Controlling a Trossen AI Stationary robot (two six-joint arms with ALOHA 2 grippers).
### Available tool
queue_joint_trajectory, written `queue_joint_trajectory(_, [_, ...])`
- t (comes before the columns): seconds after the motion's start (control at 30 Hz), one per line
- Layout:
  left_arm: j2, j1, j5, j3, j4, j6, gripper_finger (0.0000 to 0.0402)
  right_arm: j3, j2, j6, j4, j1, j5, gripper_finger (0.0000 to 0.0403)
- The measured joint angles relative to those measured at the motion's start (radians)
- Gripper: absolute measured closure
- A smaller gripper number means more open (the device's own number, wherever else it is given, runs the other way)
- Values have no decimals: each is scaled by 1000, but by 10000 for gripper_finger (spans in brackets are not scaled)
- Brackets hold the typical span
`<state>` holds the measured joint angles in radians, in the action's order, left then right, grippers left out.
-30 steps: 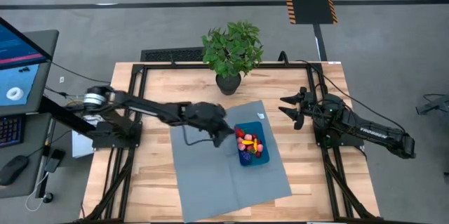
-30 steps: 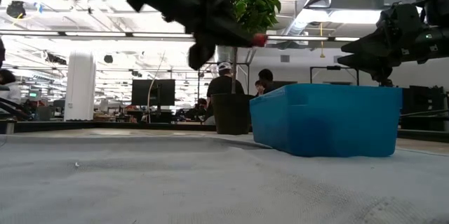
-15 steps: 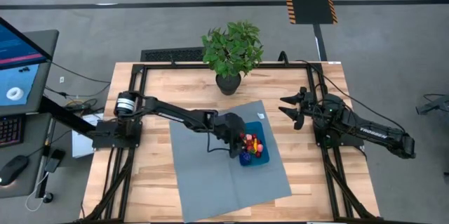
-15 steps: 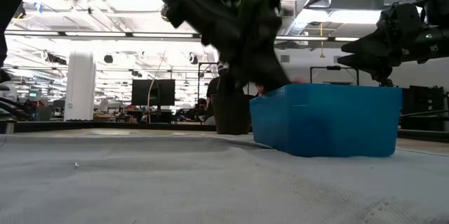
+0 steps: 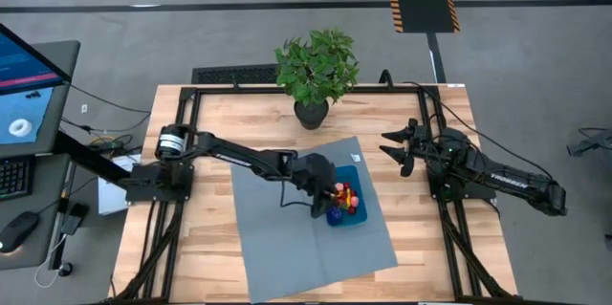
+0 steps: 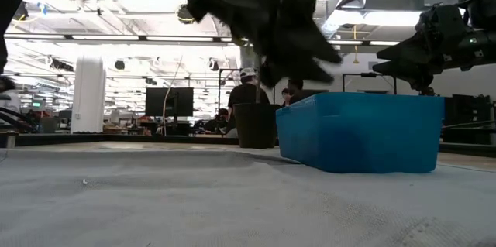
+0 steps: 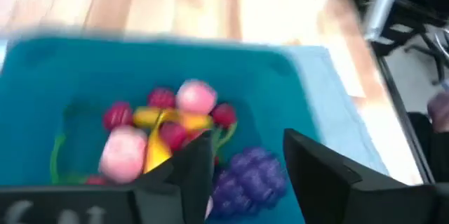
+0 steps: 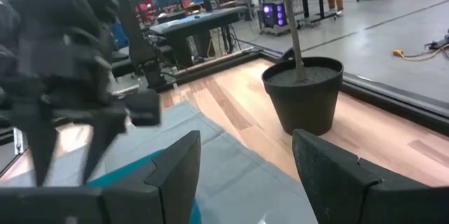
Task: Pick and placing Produce into tupperware
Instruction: Return to Home Position
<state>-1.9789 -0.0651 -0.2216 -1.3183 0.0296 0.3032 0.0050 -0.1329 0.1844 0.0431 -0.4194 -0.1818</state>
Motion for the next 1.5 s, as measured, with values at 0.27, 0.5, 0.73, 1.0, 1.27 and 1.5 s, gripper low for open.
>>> queue_joint_trajectory(0.27, [154,-54,44,0,28,-174,223,0,1,0,0,0,0,154])
queue_joint_trajectory(0.5, [362,-135,45,103,19,-257,223,0,2,0,1,0,0,154])
queue_joint_trajectory(0.73, [654,-240,143,437,277,-266,223,0,1,0,1,0,0,154])
queue_joint_trajectory(1.0, [952,-317,321,776,376,-246,223,3,2,194,-7,0,-5,154])
queue_joint_trajectory(1.27, [1101,-354,189,1023,600,-298,223,12,12,152,235,15,-637,154])
queue_joint_trajectory(1.5, [1343,-326,330,1168,478,-244,223,62,113,119,167,0,-707,154])
